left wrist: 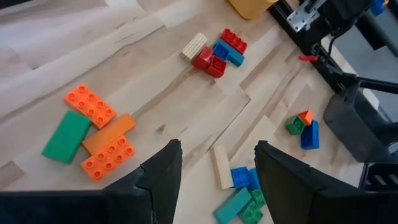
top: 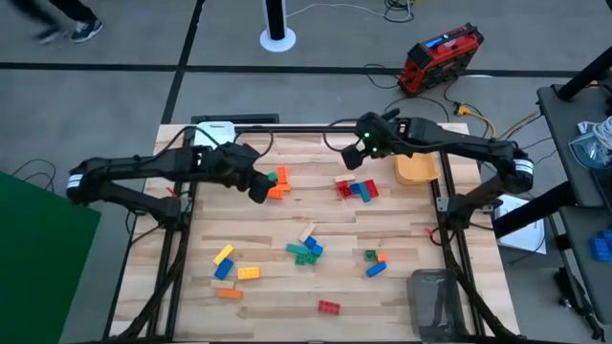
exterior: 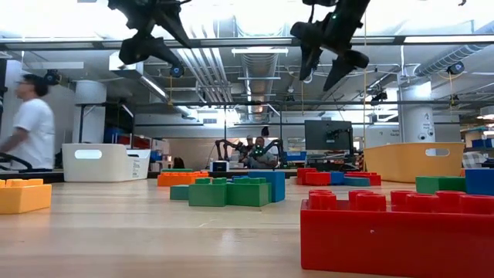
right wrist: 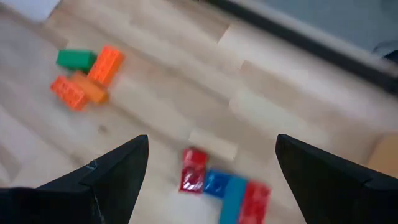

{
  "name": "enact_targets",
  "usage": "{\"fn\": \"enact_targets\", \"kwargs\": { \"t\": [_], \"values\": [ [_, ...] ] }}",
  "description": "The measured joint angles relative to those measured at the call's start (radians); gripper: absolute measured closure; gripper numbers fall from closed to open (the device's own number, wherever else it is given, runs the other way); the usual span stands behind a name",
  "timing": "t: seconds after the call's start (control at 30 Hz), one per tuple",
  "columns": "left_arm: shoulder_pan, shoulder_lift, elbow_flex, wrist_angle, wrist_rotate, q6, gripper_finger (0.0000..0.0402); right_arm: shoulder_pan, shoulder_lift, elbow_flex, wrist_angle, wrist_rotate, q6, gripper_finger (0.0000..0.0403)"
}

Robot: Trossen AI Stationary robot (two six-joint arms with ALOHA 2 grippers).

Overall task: Sort blocks by size
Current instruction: Put the top big red game piece into the yellow bin

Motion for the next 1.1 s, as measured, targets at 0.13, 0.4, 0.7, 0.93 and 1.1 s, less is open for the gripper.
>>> {"fn": "enact_targets", "kwargs": {
  "t": [0.13,0.4,0.7,0.93,1.1],
  "values": [
    [0.001,0.042,0.061,-0.055,-0.001,0.006,0.0221,-0.033,0.053,0.003,-0.028,-0.126,0.035,0.006],
    [0.001,0.132,0.307,-0.353,-0.096,0.162,0.0221,-0.061,0.184,0.057,-0.269,-0.169,0.043,0.0087],
    [0.002,0.158,0.489,-0.504,-0.309,0.288,0.0221,-0.04,0.266,0.037,-0.435,-0.171,0.01,0.0259],
    [0.002,0.07,0.489,-0.502,-0.31,0.292,0.0277,-0.006,0.219,-0.064,-0.325,-0.137,0.01,0.0386],
    [0.001,0.026,0.489,-0.498,-0.31,0.31,0.0388,0.002,0.193,-0.151,-0.194,-0.129,0.04,0.0394]
  ]
}}
